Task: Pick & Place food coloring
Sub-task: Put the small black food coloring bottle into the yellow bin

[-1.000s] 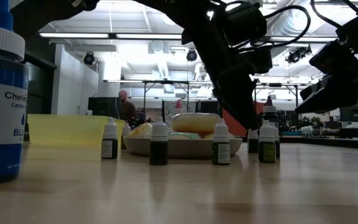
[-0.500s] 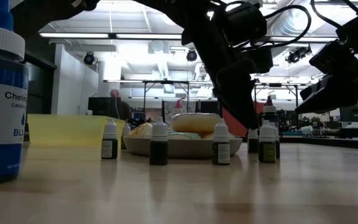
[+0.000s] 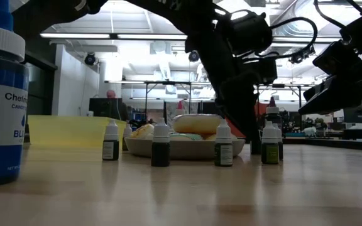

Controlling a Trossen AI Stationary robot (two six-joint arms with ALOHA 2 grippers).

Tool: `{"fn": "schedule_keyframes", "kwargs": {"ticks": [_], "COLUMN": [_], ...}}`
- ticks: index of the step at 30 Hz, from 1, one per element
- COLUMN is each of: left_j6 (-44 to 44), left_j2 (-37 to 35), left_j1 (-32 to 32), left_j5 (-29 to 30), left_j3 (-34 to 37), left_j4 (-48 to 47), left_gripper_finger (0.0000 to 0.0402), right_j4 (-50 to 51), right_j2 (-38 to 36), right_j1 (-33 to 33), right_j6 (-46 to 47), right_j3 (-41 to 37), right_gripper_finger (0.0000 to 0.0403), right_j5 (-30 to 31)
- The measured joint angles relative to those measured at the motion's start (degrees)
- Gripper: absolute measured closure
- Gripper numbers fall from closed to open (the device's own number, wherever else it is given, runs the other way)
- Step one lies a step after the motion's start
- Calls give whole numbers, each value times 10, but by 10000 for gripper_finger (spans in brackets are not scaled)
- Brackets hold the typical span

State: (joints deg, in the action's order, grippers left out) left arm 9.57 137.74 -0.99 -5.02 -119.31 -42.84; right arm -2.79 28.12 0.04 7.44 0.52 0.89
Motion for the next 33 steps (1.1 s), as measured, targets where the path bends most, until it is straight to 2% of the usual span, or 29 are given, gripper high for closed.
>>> {"fn": "schedule_keyframes", "kwargs": {"ticks": [19, 33], "left_j6": [0, -2], "left_j2": [-1, -4], "left_j1": [-1, -1], "left_j5": [1, -1], "left_j3": [0, 0], "left_j4": [10, 6], "left_gripper_finger": [241, 367], "right_j4": [0, 0], "right_j2": [0, 0], "right_j1": [0, 0], "right_j6": [0, 0], "right_j3": [0, 0], "right_gripper_finger": [402, 402], "right_j5": [0, 0]}}
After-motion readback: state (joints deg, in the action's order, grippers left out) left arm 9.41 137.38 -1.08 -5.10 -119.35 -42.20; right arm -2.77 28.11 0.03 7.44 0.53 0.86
